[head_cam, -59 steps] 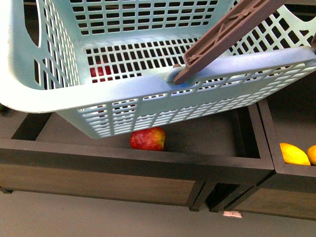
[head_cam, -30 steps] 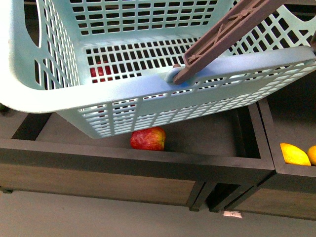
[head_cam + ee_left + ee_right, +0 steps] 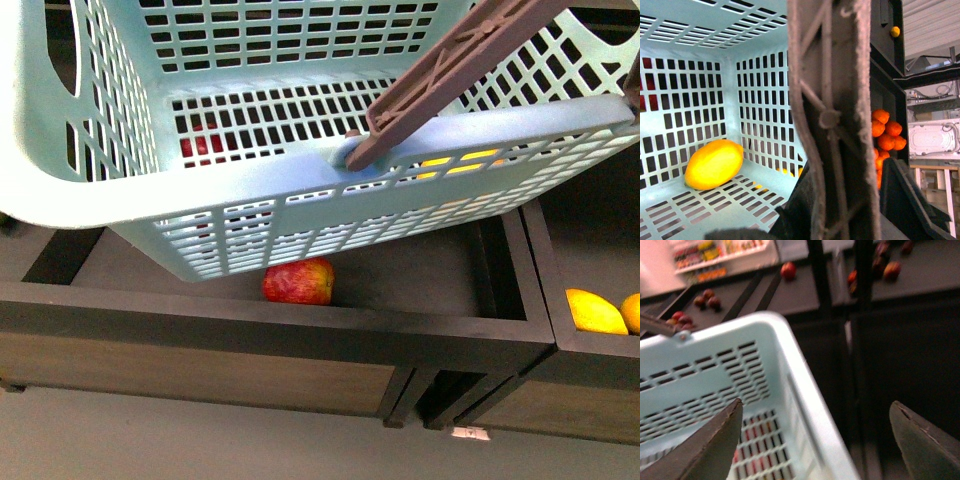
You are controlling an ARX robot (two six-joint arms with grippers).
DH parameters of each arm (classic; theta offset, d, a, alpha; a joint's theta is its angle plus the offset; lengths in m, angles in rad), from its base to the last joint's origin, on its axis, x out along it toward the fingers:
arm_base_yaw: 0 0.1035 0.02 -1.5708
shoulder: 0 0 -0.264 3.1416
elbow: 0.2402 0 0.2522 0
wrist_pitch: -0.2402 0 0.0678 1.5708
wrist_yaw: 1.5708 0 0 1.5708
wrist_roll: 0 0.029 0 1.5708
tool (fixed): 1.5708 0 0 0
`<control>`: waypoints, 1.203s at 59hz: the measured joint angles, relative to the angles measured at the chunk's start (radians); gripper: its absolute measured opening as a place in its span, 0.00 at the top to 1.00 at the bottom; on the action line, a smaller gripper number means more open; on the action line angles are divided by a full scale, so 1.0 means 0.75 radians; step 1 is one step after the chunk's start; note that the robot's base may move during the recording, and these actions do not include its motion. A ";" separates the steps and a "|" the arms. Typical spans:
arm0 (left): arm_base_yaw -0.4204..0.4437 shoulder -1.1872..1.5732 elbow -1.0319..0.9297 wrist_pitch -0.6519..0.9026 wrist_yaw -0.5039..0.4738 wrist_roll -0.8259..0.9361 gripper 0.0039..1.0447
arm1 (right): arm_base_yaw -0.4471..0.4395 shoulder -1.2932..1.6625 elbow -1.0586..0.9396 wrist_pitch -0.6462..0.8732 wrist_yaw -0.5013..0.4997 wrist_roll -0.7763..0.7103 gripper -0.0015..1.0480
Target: Pick lemon and mango into basket
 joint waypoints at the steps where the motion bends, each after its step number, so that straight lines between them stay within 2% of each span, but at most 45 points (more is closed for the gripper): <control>1: -0.002 0.000 0.000 0.000 -0.001 0.002 0.96 | -0.002 -0.012 -0.038 0.074 0.023 -0.045 0.24; 5: -0.004 0.000 0.000 0.000 0.001 0.004 0.96 | -0.016 -0.051 -0.150 0.224 0.037 -0.145 0.34; 10: -0.004 0.000 0.000 0.000 0.005 -0.002 0.96 | -0.035 -0.117 -0.267 0.293 0.028 -0.214 0.47; 29: -0.004 0.000 0.000 0.000 0.001 0.001 0.96 | -0.099 -0.360 -0.567 0.337 -0.032 -0.278 0.98; 33: -0.004 0.000 0.000 0.000 0.000 0.001 0.96 | -0.158 -0.432 -0.625 0.327 -0.119 -0.280 0.98; 38: -0.003 0.000 0.000 0.000 0.001 0.001 0.96 | -0.192 -0.500 -0.673 0.307 -0.119 -0.279 0.98; 57: -0.004 0.000 0.000 0.000 0.001 0.001 0.96 | -0.193 -0.735 -0.788 0.183 -0.126 -0.279 0.98; 59: -0.003 0.000 0.000 0.000 0.000 0.001 0.96 | -0.193 -0.752 -0.795 0.174 -0.126 -0.282 0.95; 71: -0.004 0.000 0.000 0.000 0.001 0.001 0.96 | -0.193 -0.771 -0.801 0.170 -0.126 -0.282 0.63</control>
